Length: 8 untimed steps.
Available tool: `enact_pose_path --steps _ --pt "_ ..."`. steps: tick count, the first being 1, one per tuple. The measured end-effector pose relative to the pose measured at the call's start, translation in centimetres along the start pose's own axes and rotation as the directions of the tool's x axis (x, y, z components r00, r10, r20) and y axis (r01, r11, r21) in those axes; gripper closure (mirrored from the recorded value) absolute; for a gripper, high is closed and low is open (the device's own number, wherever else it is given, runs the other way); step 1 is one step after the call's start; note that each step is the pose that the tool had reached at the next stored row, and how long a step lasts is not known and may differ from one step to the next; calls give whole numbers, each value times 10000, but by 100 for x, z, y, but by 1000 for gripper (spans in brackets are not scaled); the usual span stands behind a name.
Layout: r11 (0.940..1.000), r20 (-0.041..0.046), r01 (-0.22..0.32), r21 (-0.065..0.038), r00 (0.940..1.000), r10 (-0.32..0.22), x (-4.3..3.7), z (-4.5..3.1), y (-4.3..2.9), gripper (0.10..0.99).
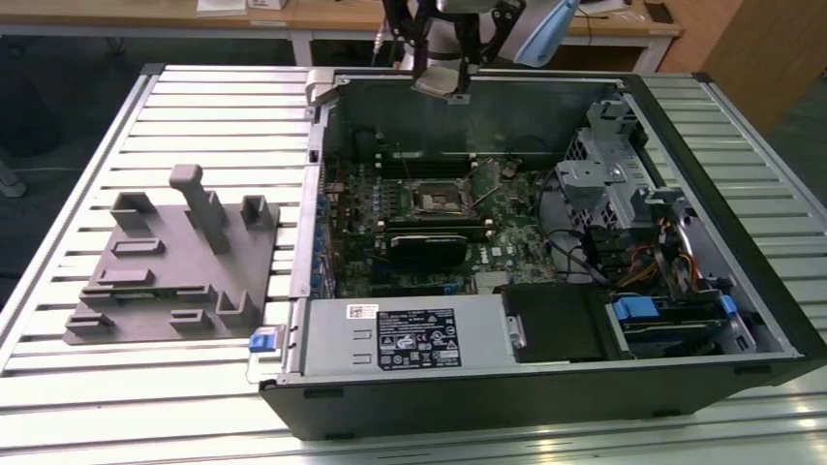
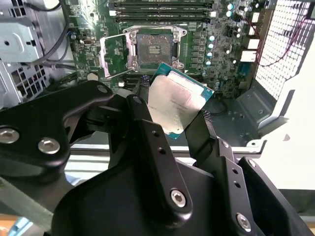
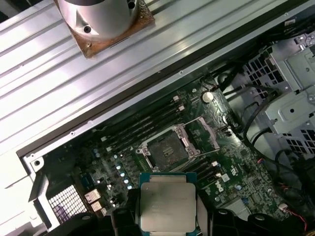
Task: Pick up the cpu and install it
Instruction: 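Place the cpu into insertion slot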
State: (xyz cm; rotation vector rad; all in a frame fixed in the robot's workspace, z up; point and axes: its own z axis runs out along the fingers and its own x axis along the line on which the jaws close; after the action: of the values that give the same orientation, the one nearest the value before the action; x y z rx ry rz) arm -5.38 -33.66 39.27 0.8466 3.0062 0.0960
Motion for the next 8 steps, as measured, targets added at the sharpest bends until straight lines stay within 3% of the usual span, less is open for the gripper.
enact_pose_path --steps 8 --pt "9960 57 -896 -3 9960 896 9 9 14 545"
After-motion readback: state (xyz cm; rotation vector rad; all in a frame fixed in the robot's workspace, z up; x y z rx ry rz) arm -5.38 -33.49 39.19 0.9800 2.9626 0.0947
